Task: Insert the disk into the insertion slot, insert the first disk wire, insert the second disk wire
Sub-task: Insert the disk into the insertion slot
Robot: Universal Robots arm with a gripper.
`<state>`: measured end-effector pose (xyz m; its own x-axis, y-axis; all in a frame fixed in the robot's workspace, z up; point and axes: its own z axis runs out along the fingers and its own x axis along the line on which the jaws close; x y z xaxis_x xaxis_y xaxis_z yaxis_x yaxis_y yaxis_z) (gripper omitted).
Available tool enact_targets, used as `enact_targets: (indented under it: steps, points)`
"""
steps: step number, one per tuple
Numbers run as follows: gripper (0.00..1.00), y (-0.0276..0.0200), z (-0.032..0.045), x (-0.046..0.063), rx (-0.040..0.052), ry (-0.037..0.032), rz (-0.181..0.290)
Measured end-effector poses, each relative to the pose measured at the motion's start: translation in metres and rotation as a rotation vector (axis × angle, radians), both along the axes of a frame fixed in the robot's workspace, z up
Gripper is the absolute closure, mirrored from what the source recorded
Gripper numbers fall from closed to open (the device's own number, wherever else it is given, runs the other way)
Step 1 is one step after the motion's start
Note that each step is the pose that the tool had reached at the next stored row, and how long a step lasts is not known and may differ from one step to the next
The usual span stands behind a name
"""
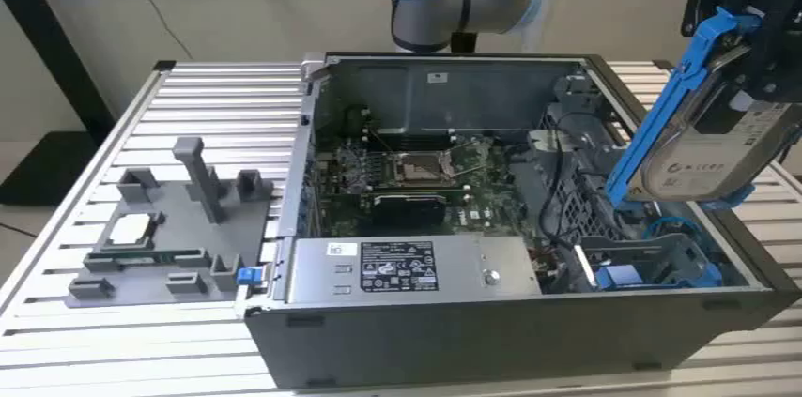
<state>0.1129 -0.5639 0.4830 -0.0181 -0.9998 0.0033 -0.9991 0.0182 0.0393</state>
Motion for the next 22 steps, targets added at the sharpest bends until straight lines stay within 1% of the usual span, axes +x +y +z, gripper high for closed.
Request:
enact_targets:
  steps: [5, 9, 17, 22]
  points:
    - [1.0, 0.0, -0.0001, 0.0, -0.0001, 0.0, 0.0]
    - [1.0, 0.0, -0.0019, 0.0, -0.0001, 0.0, 0.0]
    - [1.0, -0.0004, -0.009, 0.0, 0.0, 0.0, 0.0]
    - [1.0, -0.0023, -0.015, 0.0, 0.0001, 0.0, 0.0]
